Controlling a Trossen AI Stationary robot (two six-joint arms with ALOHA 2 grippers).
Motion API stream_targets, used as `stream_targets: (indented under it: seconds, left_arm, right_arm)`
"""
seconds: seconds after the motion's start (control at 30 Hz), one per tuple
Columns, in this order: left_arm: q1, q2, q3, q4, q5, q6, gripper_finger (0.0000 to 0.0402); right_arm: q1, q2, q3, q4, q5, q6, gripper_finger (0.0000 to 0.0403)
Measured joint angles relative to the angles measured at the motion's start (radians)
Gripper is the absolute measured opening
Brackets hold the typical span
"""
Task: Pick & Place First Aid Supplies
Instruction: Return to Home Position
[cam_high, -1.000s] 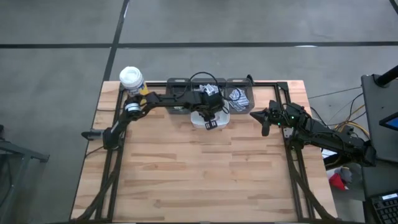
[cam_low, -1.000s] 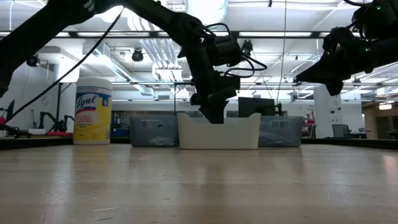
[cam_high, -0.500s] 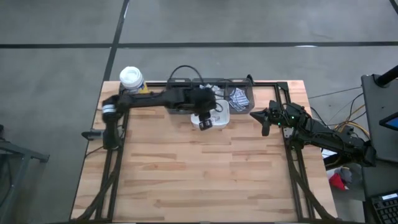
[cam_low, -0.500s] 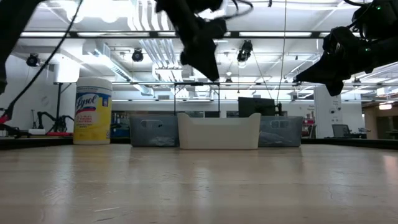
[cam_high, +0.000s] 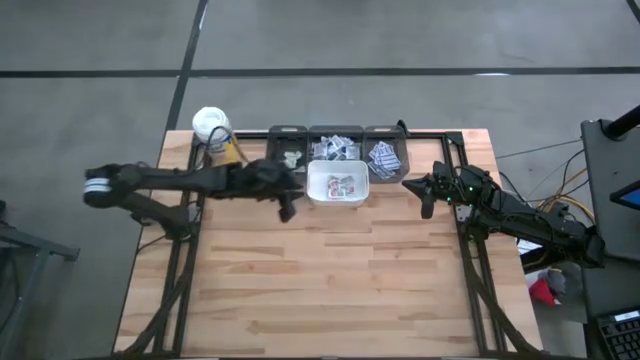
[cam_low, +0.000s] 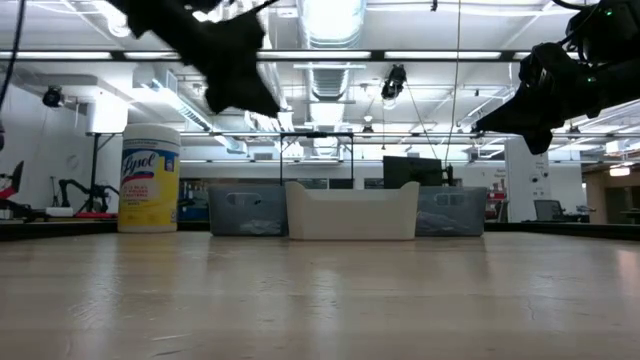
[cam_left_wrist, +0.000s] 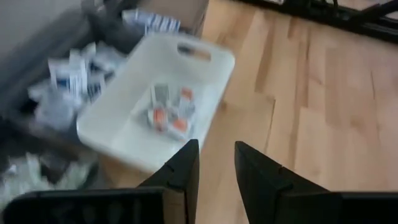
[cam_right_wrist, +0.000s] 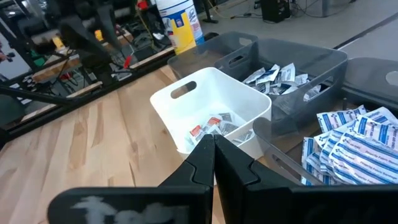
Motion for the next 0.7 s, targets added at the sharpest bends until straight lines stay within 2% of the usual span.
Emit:
stream_targets:
  seconds: [0.23, 0.5, 0.7]
  left_arm:
    - [-0.017, -0.260, -0.241, 0.026, -0.022, -0.067, 0.0096]
    - [-0.016, -0.594, -0.392, 0.018, -0.073, -0.058, 0.0096]
    - [-0.042, -0.756, -0.503, 0.019, -0.076, -0.127, 0.0096]
  right_arm:
    - [0.000, 0.000, 0.000, 0.000, 0.000, 0.000, 0.0008]
    - [0.000, 0.001, 0.000, 0.001, 0.062, 0.056, 0.0008]
    - [0.000, -0.001, 0.000, 0.001, 0.074, 0.094, 0.0008]
